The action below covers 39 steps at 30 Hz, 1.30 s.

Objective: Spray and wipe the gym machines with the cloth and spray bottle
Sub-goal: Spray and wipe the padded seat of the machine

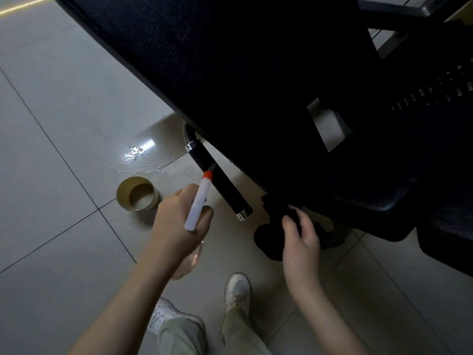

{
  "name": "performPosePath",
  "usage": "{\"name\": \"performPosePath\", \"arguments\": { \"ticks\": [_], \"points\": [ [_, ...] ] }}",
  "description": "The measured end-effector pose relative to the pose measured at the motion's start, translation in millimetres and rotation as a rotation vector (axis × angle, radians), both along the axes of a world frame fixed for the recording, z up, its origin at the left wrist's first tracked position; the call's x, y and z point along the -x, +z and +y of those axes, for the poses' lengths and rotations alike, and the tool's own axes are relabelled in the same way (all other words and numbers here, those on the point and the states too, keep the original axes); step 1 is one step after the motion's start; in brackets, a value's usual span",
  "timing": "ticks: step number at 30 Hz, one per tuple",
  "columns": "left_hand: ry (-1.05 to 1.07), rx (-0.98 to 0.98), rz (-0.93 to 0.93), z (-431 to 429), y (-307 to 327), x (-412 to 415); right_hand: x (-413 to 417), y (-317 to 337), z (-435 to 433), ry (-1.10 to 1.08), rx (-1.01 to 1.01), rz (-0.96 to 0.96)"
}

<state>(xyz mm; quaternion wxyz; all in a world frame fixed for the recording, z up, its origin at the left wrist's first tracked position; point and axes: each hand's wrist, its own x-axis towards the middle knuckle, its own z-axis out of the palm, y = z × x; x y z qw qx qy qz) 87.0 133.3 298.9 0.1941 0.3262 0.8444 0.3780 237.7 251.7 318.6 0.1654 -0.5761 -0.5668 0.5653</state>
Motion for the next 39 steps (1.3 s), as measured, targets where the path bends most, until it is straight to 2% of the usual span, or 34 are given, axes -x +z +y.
{"name": "performPosePath", "arguments": {
  "ticks": [1,5,7,13,16,19,22,25,31,36,39],
  "points": [
    [0.017,0.000,-0.006,0,-1,0,-1,1,1,0.078,-0.130,-0.012],
    [0.000,0.007,-0.036,-1,-4,0,0,-7,17,0.467,-0.886,-0.147],
    [-0.014,0.009,-0.033,-3,-6,-1,11,-25,31,0.656,-1.192,-0.180],
    [0.028,0.004,-0.036,-6,-12,-3,89,-64,55,1.051,-1.649,-0.097],
    [0.019,0.022,-0.024,-5,-18,-6,125,-60,58,1.165,-1.768,-0.070],
    [0.040,0.020,-0.048,-5,-23,-9,131,-63,60,1.301,-1.905,-0.192],
    [0.029,0.014,-0.047,-5,-21,-9,105,-63,62,1.332,-1.963,-0.323],
    [0.029,-0.001,-0.069,-6,-17,-6,66,-70,68,1.356,-1.925,-0.350],
    [0.021,-0.028,-0.056,-9,-16,0,39,-72,69,1.236,-1.700,-0.194],
    [0.000,-0.038,-0.068,-6,-21,1,37,-83,72,1.301,-1.845,-0.339],
    [-0.012,-0.028,-0.072,-4,-20,-1,12,-93,77,1.301,-1.830,-0.380]
  ]
}}
